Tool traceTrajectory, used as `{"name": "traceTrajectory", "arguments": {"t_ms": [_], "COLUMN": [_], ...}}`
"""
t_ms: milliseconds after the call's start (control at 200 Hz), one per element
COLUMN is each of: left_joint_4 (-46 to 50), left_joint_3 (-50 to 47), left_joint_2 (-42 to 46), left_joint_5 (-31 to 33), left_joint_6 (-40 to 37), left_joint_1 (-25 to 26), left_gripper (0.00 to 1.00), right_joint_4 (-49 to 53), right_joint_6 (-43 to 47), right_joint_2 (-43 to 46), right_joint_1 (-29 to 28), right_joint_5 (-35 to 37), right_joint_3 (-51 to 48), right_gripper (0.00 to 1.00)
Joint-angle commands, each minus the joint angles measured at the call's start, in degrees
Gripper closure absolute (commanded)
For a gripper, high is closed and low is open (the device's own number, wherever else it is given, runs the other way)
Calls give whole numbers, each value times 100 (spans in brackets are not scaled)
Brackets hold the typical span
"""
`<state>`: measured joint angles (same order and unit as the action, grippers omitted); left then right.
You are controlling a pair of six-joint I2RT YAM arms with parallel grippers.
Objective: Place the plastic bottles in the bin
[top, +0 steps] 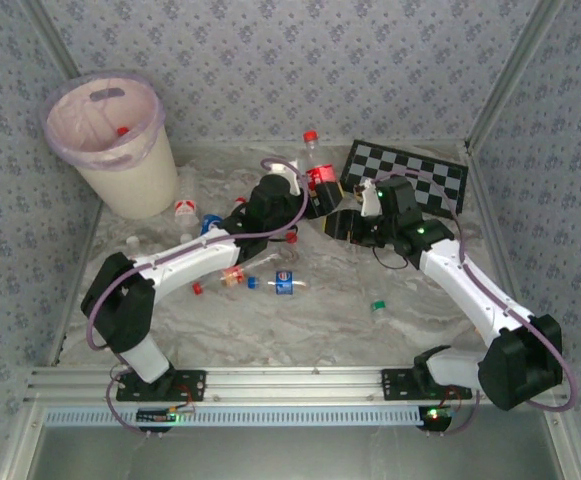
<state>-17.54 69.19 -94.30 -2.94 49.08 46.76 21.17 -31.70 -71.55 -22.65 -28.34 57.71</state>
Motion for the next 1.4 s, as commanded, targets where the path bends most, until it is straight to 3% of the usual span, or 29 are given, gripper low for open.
{"name": "traceTrajectory", "arguments": {"t_ms": [0,205,365,450,645,810,865,965,1090,1394], "left_joint_4": [-135,50,848,1499,3271,4086,4339,4701,4814,5616], "left_joint_3": [153,91,552,945,2236,2994,3260,3658,4020,5922], "left_joint_2": [8,169,380,665,1155,1389,1431,1376,1056,-732], "left_joint_5": [-22,106,-10,-74,52,81,192,557,597,-5], "left_joint_6": [-62,-198,-947,-1507,-2978,-3612,-3918,-4426,-4491,-4202], "left_joint_1": [-25,-45,-343,-716,-1753,-2968,-3375,-4037,-4792,-5670], "left_gripper": [31,44,46,48,50,55,60,80,100,100], "right_joint_4": [207,280,784,1109,1860,2575,2749,2859,2784,3019], "right_joint_6": [111,179,579,810,1133,1093,982,934,937,864], "right_joint_2": [28,18,47,181,273,436,558,742,852,1099], "right_joint_1": [-62,-112,-96,-78,-11,7,10,46,77,68], "right_joint_5": [27,135,408,656,1401,2204,2384,2378,2386,2389], "right_joint_3": [183,199,470,522,329,56,-81,-342,-522,-545], "right_gripper": [51,42,10,0,0,0,0,0,0,0]}}
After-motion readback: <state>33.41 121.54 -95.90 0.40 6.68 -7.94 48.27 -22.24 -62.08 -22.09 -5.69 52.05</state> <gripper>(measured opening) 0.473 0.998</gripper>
